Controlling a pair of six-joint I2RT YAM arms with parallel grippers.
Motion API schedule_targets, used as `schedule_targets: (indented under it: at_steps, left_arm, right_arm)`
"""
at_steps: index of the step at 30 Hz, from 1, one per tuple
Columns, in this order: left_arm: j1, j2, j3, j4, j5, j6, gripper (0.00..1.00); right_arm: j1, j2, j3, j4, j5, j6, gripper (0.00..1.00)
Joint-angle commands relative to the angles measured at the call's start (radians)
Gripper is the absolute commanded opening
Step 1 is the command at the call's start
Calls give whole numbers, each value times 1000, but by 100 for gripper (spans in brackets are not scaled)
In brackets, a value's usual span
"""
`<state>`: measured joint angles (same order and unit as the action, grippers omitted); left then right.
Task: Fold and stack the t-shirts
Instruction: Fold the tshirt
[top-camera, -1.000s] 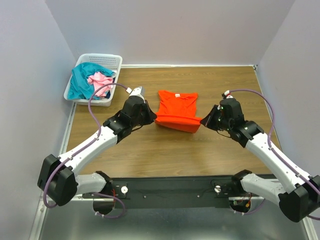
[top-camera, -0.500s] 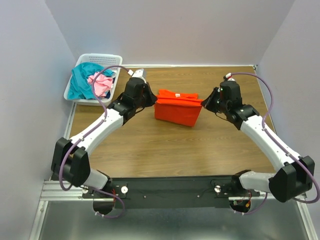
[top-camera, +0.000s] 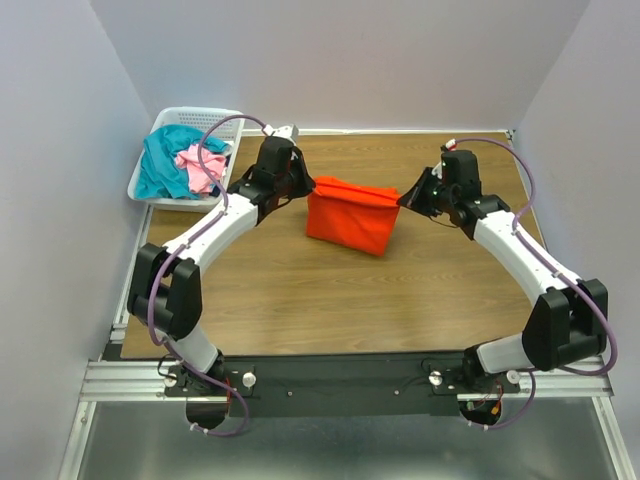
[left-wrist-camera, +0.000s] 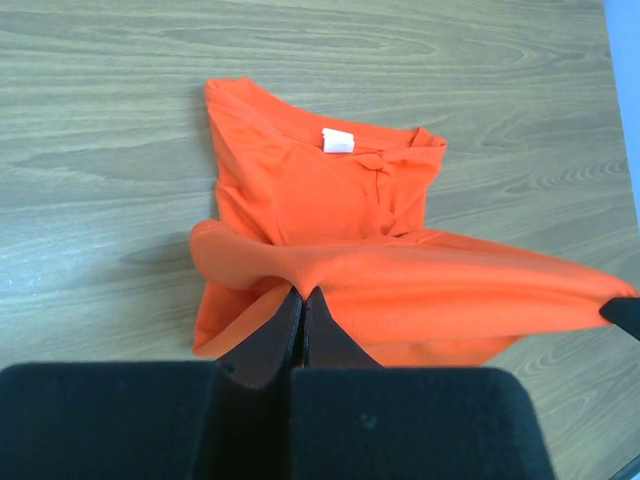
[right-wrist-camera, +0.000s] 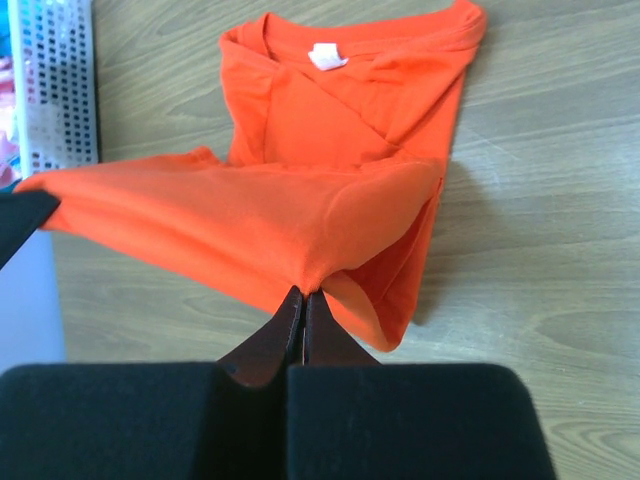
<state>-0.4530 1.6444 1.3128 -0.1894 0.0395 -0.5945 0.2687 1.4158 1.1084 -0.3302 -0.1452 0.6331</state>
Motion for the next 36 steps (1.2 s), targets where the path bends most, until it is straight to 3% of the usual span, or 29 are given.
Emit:
schedule_targets:
  at_steps: [1, 10, 15, 23, 36]
  left_arm:
    - [14, -26, -15, 2, 8, 29, 0]
    - [16, -236, -269, 76, -3, -31, 0]
    - [16, -316, -343, 102, -13, -54, 0]
    - [16, -216, -222, 73, -32, -30, 0]
    - [56, 89, 64, 56, -1, 33, 0]
  right_arm:
    - [-11, -14, 15, 25, -105, -39, 1]
    - [-13, -195, -154, 52, -292, 11, 1]
    - [-10, -227, -206, 57, -287, 27, 1]
    - [-20, -112, -127, 60, -166, 2, 1]
    - [-91, 103, 39, 79, -142, -15, 1]
